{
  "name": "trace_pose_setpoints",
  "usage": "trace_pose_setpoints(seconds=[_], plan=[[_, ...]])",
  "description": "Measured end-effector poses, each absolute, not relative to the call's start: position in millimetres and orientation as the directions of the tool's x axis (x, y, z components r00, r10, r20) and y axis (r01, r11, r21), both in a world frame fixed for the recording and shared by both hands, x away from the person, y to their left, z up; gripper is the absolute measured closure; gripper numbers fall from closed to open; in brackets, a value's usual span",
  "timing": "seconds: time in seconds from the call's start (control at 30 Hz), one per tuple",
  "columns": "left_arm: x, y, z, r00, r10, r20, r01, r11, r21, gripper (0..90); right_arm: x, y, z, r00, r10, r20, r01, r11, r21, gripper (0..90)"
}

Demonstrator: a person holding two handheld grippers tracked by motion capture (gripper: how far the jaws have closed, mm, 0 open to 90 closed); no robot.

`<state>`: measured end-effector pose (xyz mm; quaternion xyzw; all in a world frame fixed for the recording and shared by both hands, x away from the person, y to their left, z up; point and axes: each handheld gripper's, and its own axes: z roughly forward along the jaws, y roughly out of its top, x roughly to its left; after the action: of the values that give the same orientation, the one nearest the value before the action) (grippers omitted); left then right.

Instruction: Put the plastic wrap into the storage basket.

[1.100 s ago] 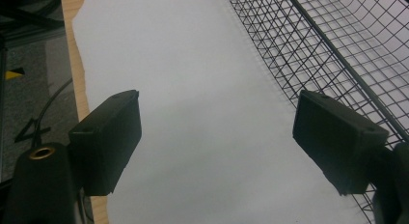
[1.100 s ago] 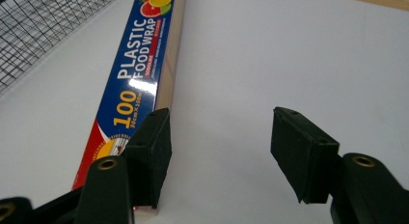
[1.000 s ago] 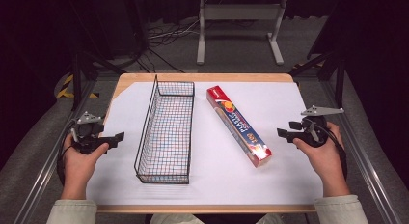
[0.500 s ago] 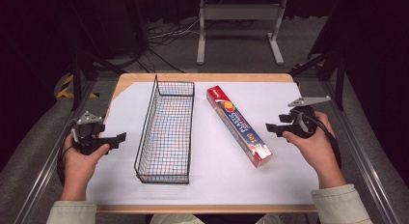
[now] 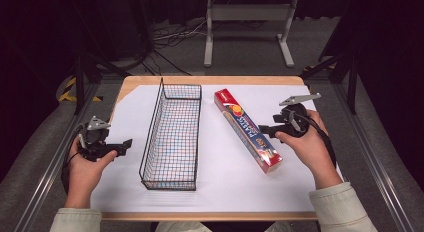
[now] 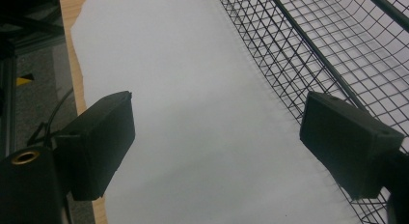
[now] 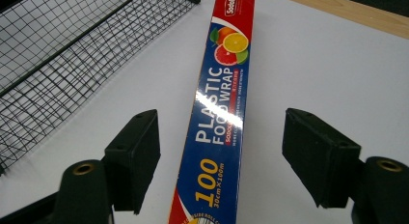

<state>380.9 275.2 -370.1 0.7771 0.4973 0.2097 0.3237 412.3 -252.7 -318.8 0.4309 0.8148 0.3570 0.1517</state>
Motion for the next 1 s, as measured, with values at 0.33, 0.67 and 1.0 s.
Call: trace_pose_setpoints(seconds=[0.33,0.67,1.0], plan=[[377.9,279.1,-372.0,0.408,0.913,-0.004,0.652,-0.287,0.702,13.3,427.2,-237.3,-340.0,-0.56,0.827,0.048,0.672,0.42,0.61,29.8],[375.0,287.1,-374.8,0.379,0.924,-0.046,0.677,-0.243,0.694,11.2,435.4,-228.3,-367.9,-0.538,0.841,0.052,0.742,0.443,0.504,24.2],[377.0,284.3,-376.6,0.422,0.905,-0.058,0.666,-0.266,0.697,22.5,436.4,-218.1,-387.6,-0.519,0.854,0.046,0.788,0.457,0.412,20.3]])
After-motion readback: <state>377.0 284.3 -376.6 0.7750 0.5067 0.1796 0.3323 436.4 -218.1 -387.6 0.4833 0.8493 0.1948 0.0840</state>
